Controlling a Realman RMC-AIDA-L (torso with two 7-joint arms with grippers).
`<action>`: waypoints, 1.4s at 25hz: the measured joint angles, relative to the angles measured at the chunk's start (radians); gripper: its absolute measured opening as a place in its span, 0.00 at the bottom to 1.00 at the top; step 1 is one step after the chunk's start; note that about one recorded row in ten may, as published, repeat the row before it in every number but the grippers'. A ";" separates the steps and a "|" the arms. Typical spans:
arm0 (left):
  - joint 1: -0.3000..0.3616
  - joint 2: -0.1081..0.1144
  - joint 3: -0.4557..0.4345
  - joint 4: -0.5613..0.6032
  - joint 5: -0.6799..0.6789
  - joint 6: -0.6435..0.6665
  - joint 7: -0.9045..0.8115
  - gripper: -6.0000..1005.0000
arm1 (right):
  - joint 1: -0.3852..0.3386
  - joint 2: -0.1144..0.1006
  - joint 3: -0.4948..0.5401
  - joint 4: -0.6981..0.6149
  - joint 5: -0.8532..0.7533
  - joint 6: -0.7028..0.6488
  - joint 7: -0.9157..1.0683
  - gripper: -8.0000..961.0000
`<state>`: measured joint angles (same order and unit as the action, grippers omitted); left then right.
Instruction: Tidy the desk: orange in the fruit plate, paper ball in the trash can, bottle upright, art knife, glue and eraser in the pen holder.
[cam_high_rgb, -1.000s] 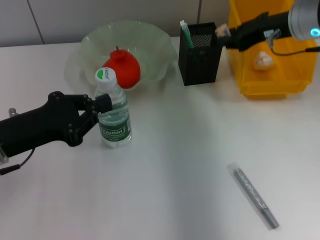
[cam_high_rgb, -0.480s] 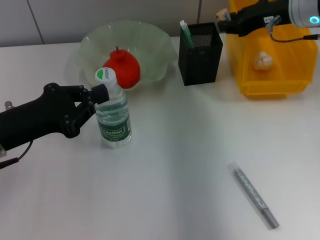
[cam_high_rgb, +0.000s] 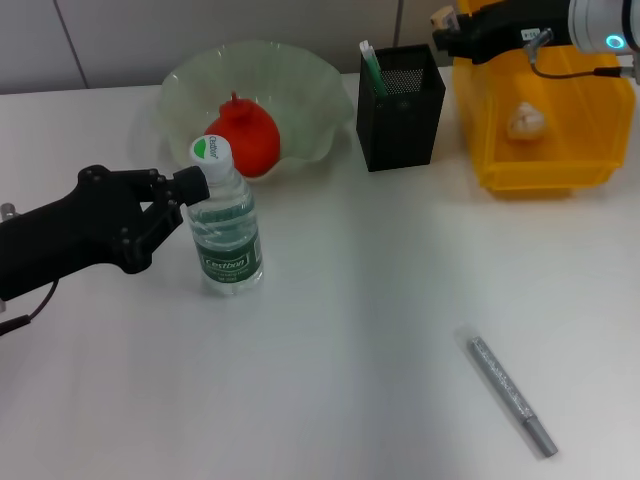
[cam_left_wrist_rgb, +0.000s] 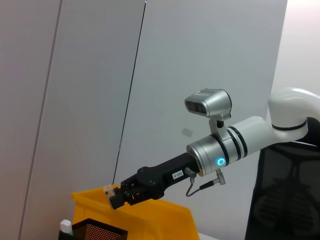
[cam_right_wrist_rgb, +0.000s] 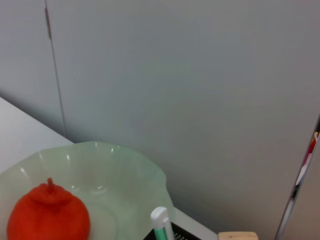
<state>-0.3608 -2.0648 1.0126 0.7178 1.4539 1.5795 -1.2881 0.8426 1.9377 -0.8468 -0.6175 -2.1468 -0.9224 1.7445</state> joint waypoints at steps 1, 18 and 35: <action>-0.001 0.000 -0.001 0.000 0.000 -0.003 0.000 0.03 | 0.004 -0.003 0.000 0.013 0.007 0.009 -0.014 0.28; -0.003 0.000 0.000 -0.005 0.002 -0.023 0.003 0.03 | 0.041 -0.009 0.002 0.110 0.059 0.053 -0.106 0.28; -0.001 0.000 0.000 -0.004 0.003 -0.021 0.003 0.03 | 0.040 -0.005 0.002 0.125 0.119 0.052 -0.135 0.28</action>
<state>-0.3614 -2.0648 1.0124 0.7133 1.4570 1.5586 -1.2854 0.8826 1.9327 -0.8452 -0.4923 -2.0279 -0.8706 1.6092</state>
